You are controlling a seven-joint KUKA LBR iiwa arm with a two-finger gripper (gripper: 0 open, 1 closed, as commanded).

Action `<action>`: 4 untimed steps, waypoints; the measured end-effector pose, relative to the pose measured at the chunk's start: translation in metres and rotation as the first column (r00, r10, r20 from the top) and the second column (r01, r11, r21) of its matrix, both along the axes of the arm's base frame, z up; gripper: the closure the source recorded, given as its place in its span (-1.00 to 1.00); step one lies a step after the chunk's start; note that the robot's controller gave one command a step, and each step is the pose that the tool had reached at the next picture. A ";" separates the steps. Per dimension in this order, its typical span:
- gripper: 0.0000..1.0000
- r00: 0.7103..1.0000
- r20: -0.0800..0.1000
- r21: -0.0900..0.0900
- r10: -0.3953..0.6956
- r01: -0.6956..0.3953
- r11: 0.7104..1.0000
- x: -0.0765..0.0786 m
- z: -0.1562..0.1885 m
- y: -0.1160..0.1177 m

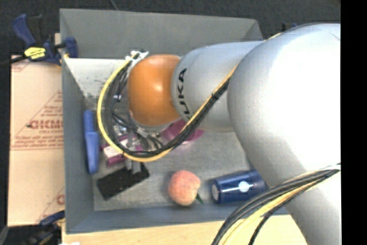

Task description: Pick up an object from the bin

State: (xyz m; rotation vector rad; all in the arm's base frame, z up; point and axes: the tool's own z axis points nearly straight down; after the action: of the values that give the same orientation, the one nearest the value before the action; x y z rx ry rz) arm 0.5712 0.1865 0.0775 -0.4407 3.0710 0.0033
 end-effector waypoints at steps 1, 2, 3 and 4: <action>1.00 1.000 0.009 0.005 -0.006 0.006 1.000 -0.005 0.001 -0.013; 1.00 1.000 0.013 0.012 -0.023 0.023 1.000 0.000 0.007 -0.022; 1.00 0.999 0.016 0.016 -0.030 0.030 0.999 -0.001 0.008 -0.023; 1.00 0.997 0.019 0.019 -0.068 0.068 0.998 0.027 -0.004 -0.019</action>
Offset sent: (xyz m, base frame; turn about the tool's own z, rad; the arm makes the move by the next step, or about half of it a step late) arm -0.0031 -0.0248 0.0022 0.0190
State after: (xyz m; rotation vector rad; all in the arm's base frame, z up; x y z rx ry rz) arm 0.5983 0.1674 0.0740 -0.3328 3.0620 0.0249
